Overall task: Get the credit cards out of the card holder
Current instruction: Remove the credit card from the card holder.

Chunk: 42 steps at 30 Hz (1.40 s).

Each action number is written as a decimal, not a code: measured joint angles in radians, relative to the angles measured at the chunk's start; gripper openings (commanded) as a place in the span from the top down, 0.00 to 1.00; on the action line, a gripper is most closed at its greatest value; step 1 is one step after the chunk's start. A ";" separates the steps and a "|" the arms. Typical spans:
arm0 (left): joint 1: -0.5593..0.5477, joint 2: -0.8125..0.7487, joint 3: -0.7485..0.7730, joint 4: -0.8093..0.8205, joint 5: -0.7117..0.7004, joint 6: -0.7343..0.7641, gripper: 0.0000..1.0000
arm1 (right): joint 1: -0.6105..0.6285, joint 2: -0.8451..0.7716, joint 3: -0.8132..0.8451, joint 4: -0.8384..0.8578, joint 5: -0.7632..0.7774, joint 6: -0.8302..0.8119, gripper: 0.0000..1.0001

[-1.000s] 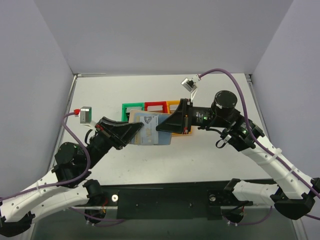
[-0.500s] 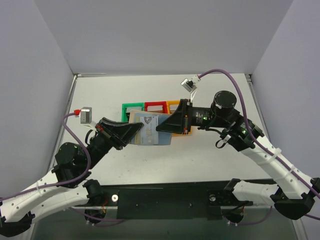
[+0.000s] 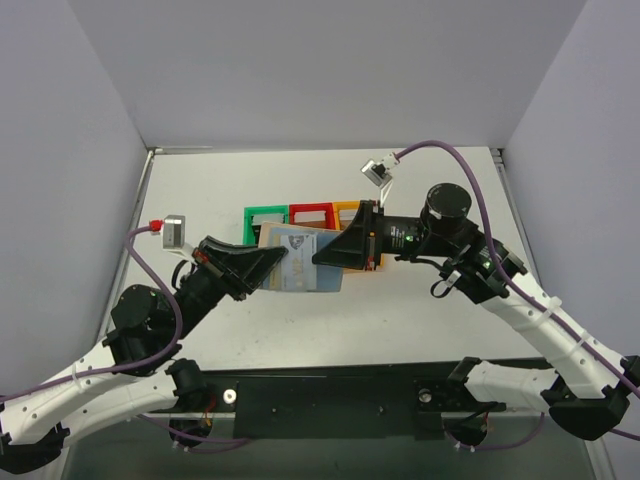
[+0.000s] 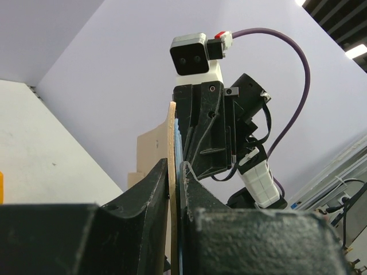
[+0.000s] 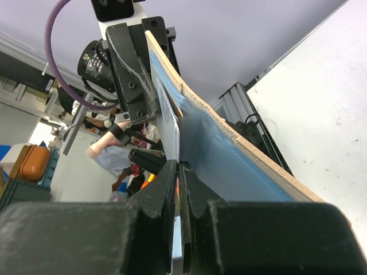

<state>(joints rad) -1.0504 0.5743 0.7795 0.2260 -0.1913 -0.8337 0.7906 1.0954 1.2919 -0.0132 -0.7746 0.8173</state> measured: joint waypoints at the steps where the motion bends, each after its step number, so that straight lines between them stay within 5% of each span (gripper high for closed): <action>1: 0.000 0.000 0.000 -0.002 0.000 0.000 1.00 | 0.000 0.000 -0.001 0.000 0.000 0.000 1.00; 12: 0.000 -0.018 -0.003 -0.009 -0.020 0.000 0.90 | -0.006 -0.007 -0.006 -0.006 0.000 -0.003 1.00; 21: 0.000 -0.027 -0.003 -0.006 -0.026 0.000 1.00 | -0.006 -0.013 -0.007 -0.005 -0.001 -0.002 1.00; 25: 0.000 -0.021 -0.003 -0.004 -0.024 0.000 1.00 | -0.006 -0.013 -0.010 0.002 -0.006 0.003 0.79; 28: 0.000 -0.019 -0.005 0.005 -0.021 0.000 1.00 | -0.006 -0.013 -0.013 0.011 -0.014 0.016 0.73; 42: 0.000 0.006 -0.022 0.041 -0.009 -0.002 1.00 | -0.006 -0.008 -0.017 0.034 -0.027 0.044 0.80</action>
<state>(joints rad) -1.0500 0.5804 0.7578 0.2668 -0.2005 -0.8352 0.7841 1.0870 1.2747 0.0204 -0.8013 0.8612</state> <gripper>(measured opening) 0.188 0.258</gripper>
